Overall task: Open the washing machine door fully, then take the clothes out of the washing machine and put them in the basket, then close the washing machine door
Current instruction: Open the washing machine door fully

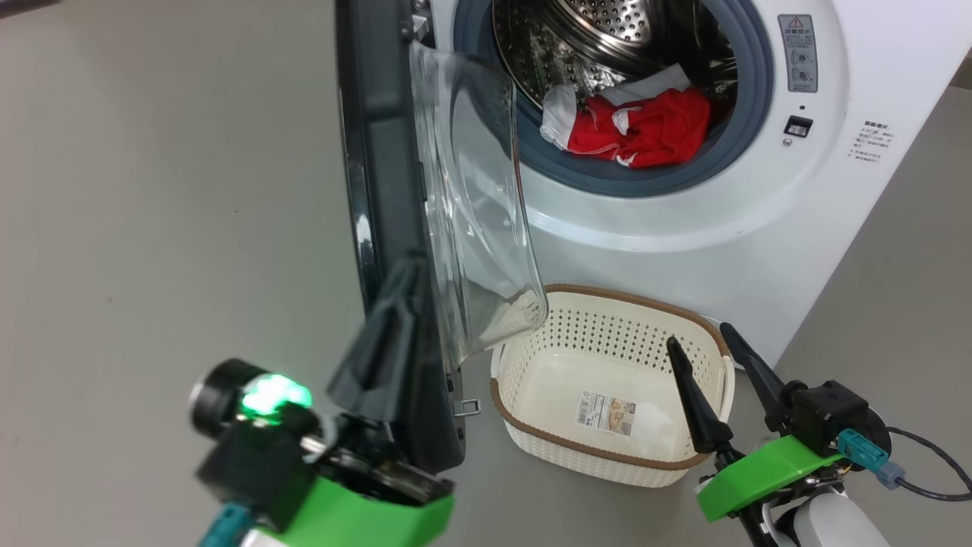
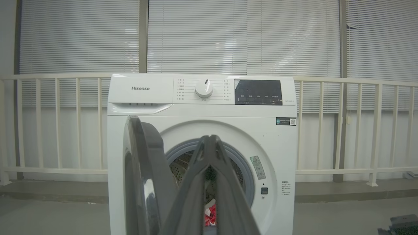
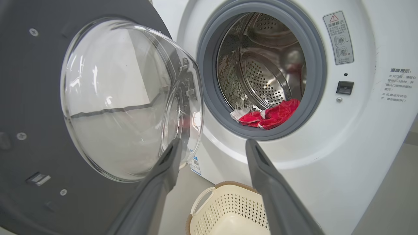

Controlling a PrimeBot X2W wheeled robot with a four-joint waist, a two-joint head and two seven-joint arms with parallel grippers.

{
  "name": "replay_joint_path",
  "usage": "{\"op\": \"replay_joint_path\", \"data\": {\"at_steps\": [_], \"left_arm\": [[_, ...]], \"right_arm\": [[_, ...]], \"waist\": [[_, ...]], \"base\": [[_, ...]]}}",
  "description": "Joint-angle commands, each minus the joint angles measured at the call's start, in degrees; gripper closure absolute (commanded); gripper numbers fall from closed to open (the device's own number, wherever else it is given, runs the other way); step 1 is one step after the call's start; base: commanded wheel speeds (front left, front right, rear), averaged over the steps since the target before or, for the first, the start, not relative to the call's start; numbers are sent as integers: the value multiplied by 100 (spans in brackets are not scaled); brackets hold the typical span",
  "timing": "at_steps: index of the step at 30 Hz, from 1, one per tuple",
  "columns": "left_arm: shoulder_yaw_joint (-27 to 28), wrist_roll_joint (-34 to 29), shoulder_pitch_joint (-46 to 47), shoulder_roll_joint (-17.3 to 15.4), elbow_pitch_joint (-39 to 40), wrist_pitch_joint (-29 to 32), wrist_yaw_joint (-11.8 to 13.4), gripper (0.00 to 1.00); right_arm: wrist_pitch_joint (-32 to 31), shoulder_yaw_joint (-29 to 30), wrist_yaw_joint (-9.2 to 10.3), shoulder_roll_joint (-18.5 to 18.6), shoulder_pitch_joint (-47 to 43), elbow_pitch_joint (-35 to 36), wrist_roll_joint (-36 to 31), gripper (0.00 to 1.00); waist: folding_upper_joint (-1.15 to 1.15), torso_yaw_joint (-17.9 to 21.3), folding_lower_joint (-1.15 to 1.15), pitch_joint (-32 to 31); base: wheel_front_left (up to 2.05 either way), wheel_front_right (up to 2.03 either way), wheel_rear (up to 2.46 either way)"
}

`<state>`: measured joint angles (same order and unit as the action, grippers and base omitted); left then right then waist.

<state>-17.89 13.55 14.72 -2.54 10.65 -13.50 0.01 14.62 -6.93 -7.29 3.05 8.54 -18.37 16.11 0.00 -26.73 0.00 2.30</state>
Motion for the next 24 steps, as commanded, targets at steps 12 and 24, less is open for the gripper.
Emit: {"op": "replay_joint_path", "data": {"at_steps": [12, 24], "left_arm": [[-632, 366, -22, -42, -564, 923, -24, 100], [-394, 404, -135, -140, -1136, 1115, 334, 100]], "right_arm": [[38, -101, -20, -17, 286, 92, 114, 0], [38, -97, -20, -17, 313, 83, 129, 0]], "waist": [[0, 74, 0, 131], [0, 86, 0, 174]], "base": [[0, 0, 0], [0, 0, 0]]}}
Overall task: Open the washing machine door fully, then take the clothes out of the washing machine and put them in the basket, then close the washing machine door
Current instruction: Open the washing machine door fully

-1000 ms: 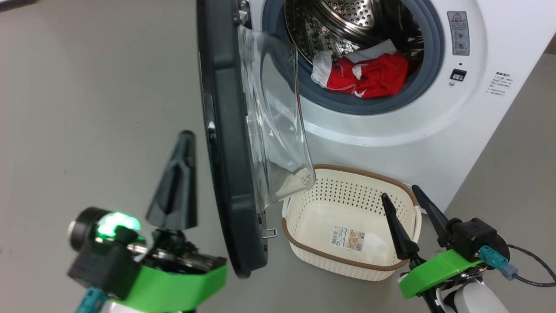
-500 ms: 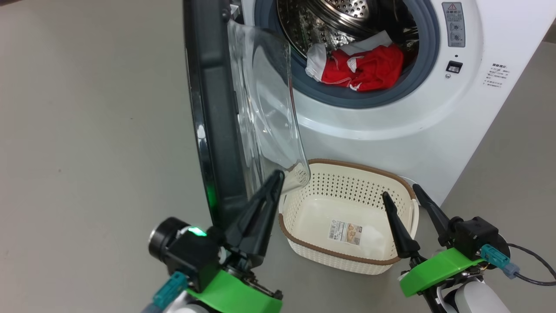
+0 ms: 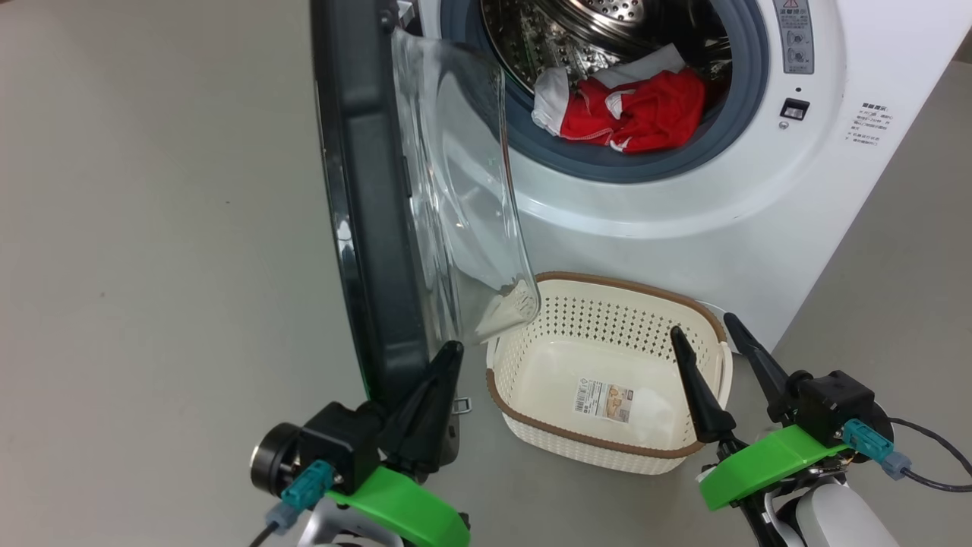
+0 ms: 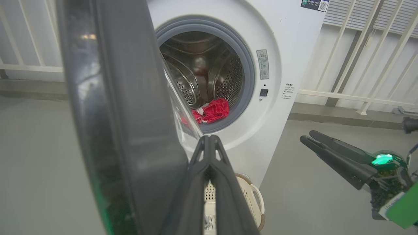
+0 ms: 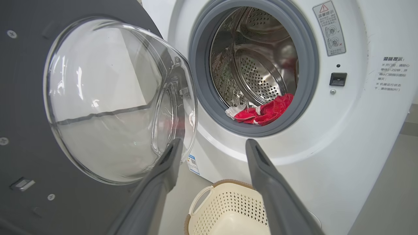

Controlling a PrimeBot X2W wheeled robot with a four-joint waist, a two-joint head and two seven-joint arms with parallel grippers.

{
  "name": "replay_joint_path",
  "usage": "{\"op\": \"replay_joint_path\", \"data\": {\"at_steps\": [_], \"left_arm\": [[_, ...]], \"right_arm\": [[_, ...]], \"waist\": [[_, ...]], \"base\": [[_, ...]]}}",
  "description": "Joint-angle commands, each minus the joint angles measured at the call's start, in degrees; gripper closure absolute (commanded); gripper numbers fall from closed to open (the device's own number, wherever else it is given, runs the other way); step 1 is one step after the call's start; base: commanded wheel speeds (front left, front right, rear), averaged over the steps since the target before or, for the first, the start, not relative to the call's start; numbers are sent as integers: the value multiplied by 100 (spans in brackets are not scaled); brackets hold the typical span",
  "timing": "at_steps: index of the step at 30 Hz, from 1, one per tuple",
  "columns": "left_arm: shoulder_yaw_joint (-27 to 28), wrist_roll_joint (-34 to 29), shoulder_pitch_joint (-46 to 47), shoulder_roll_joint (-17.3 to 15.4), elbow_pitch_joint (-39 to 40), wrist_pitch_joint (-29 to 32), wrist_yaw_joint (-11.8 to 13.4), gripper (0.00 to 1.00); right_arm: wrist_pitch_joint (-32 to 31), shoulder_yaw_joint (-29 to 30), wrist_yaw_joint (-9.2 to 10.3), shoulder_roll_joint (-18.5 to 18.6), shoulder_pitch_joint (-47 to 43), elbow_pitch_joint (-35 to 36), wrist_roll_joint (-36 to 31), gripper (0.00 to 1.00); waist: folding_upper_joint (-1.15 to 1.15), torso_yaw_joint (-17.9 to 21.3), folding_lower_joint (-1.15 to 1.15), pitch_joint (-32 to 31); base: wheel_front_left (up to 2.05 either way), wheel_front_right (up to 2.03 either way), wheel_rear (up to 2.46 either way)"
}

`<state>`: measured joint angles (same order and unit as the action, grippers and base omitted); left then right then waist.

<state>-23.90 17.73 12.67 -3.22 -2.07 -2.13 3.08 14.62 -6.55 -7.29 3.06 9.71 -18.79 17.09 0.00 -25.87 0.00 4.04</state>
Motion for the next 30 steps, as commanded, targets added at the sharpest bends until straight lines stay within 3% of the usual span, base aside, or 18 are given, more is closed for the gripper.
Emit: {"op": "replay_joint_path", "data": {"at_steps": [1, 30], "left_arm": [[243, -5, 65, -71, 122, -22, 71, 100], [1055, 66, -127, -474, 105, 22, 869, 100]], "right_arm": [[38, -140, -20, -18, 198, 126, 38, 0], [38, -161, -20, -18, 199, 25, -72, 0]], "waist": [[0, 3, 0, 6], [0, -386, 0, 100]], "base": [[0, 0, 0], [0, 0, 0]]}}
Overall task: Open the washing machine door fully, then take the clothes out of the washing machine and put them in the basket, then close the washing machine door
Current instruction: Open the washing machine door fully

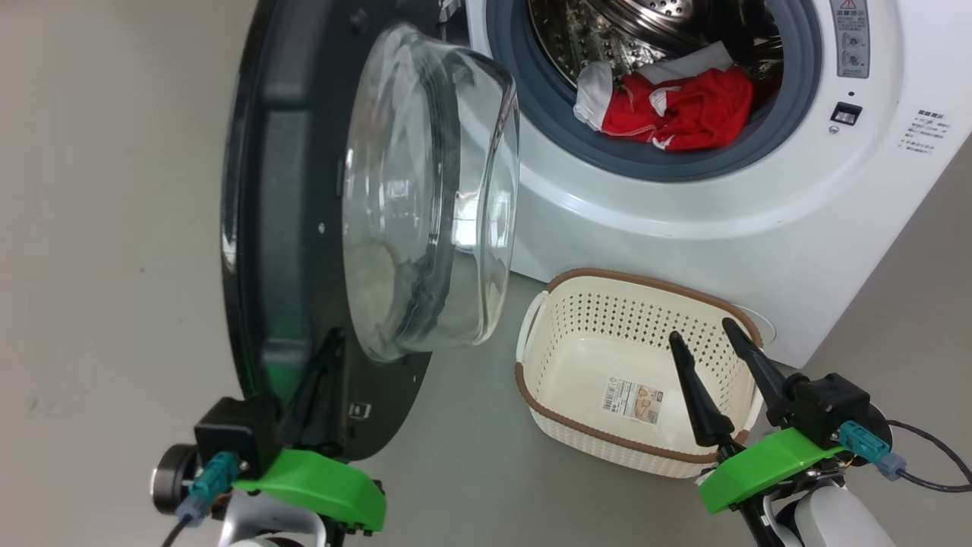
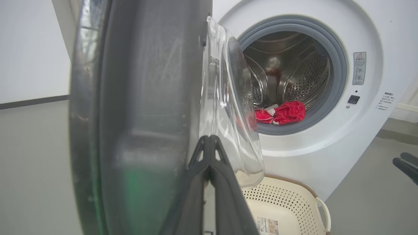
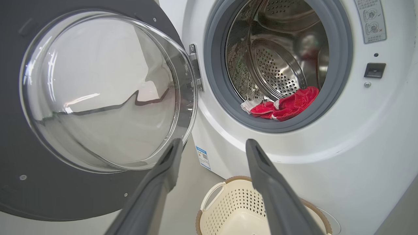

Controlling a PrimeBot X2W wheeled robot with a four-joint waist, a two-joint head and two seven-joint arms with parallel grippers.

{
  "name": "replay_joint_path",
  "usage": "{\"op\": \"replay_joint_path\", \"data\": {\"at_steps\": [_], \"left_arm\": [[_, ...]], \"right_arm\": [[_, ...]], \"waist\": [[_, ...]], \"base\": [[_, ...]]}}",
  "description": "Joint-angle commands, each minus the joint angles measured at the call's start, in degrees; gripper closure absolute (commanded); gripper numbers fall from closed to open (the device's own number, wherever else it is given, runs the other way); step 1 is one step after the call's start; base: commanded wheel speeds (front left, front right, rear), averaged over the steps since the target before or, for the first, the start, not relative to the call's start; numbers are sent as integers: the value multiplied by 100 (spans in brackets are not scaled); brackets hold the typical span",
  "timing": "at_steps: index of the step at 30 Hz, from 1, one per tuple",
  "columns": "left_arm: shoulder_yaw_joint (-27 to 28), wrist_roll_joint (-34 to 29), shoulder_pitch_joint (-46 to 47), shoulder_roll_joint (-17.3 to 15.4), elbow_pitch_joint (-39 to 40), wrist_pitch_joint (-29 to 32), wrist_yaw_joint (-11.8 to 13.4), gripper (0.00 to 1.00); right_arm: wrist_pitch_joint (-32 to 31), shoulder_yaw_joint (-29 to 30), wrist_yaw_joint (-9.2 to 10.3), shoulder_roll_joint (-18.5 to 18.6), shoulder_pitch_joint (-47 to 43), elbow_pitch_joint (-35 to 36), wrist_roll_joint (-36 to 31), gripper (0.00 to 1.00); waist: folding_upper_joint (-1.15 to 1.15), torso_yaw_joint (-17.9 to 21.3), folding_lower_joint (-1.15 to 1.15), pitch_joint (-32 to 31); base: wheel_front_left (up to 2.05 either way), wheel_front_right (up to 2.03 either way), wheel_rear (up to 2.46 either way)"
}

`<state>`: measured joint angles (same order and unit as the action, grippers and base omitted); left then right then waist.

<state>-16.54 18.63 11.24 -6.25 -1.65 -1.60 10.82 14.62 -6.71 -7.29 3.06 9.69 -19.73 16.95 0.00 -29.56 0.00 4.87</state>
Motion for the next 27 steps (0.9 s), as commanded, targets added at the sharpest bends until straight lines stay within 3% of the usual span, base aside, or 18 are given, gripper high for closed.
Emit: {"op": "replay_joint_path", "data": {"at_steps": [1, 6, 17, 27], "left_arm": [[352, 0, 21, -173, 45, -53, 107, 100], [498, 40, 61, -243, -61, -124, 165, 100], [1076, 121, 280, -381, -435, -464, 555, 100], [1563, 375, 604, -554, -1048, -870, 583, 100]], "right_arm": [[38, -134, -20, -18, 203, 122, 4, 0], [38, -126, -20, -18, 232, 101, 80, 0], [38, -199, -20, 20, 337, 87, 97, 0], [38, -290, -20, 180, 439, 146, 135, 0]], "waist": [[0, -22, 0, 21], [0, -16, 0, 39], [0, 98, 0, 200], [0, 193, 0, 401]], "base": [[0, 0, 0], [0, 0, 0], [0, 0, 0], [0, 0, 0]]}}
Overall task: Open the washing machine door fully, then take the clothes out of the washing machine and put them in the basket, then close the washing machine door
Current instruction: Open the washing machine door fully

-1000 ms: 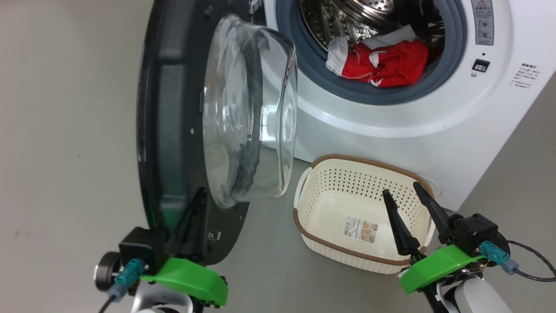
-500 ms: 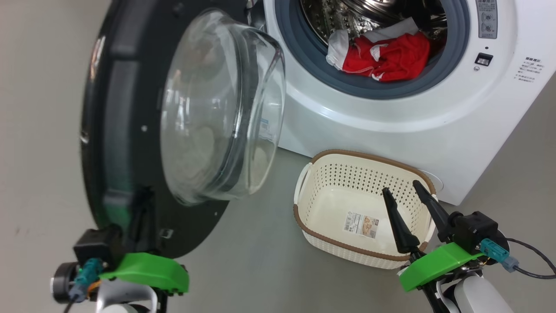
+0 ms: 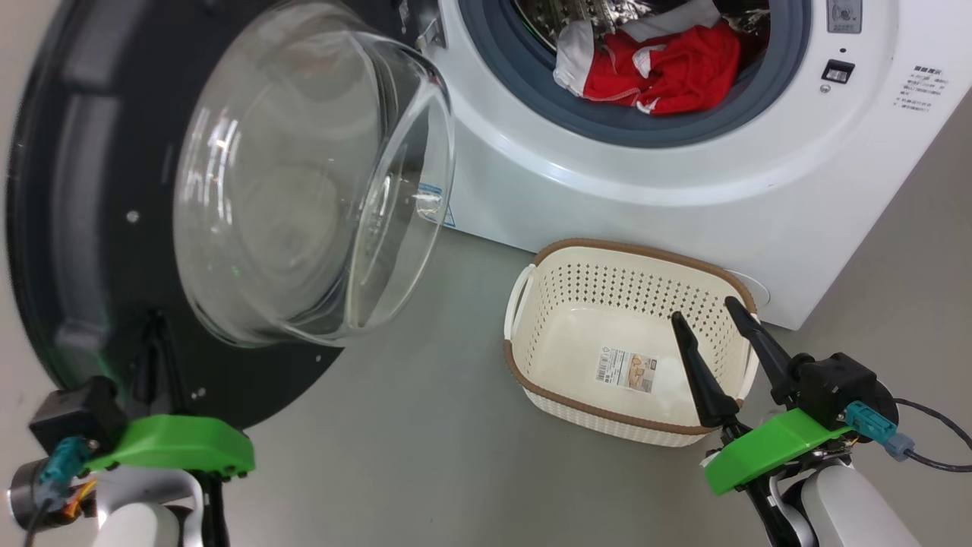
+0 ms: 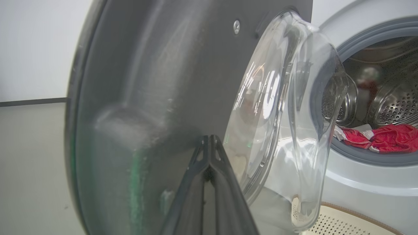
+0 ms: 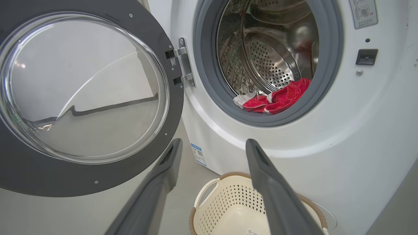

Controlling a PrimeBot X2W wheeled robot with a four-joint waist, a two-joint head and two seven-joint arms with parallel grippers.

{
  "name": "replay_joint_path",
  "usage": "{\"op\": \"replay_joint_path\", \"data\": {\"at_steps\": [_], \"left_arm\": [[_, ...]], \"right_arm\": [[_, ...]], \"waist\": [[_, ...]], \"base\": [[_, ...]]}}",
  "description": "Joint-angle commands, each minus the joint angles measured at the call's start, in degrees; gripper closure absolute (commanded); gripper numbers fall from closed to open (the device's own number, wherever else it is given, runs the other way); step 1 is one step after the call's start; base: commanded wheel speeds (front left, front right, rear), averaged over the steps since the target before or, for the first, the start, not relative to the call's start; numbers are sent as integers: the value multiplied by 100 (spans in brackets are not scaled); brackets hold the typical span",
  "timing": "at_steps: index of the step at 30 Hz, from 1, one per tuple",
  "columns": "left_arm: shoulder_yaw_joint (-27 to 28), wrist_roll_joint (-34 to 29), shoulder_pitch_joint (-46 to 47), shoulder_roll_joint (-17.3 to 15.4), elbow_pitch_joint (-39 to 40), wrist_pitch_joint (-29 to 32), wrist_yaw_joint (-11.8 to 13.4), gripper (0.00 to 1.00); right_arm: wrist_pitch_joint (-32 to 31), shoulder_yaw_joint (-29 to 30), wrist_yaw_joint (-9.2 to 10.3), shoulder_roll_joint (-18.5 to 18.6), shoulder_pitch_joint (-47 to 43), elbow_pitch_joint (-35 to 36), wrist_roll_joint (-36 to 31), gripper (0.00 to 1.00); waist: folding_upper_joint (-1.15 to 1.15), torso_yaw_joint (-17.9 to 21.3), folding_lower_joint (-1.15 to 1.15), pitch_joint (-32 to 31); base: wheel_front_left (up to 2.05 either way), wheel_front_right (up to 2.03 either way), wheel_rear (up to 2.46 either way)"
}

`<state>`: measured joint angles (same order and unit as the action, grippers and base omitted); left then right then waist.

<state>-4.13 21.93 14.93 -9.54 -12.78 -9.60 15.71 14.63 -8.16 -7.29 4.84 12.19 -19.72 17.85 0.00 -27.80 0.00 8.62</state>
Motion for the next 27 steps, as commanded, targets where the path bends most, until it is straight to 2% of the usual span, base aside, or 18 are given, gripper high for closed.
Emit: {"op": "replay_joint_path", "data": {"at_steps": [1, 8, 18, 27], "left_arm": [[379, 102, 269, -213, -1, -129, 82, 100], [704, 279, 496, -285, -519, -407, 2, 100], [993, 225, 1042, -450, -1319, -534, -205, 100], [1556, 193, 1354, -472, -1477, -539, -381, 100]], "right_arm": [[37, -154, -20, 18, 197, 149, 43, 0], [37, -167, -20, 37, 242, 229, -23, 0], [35, -177, -20, 109, 285, 276, -98, 0], [-38, -213, -20, 226, 366, 365, -108, 0]], "waist": [[0, 21, 0, 45], [0, 70, 0, 129], [0, 83, 0, 376], [0, 135, 0, 563]], "base": [[0, 0, 0], [0, 0, 0], [0, 0, 0], [0, 0, 0]]}}
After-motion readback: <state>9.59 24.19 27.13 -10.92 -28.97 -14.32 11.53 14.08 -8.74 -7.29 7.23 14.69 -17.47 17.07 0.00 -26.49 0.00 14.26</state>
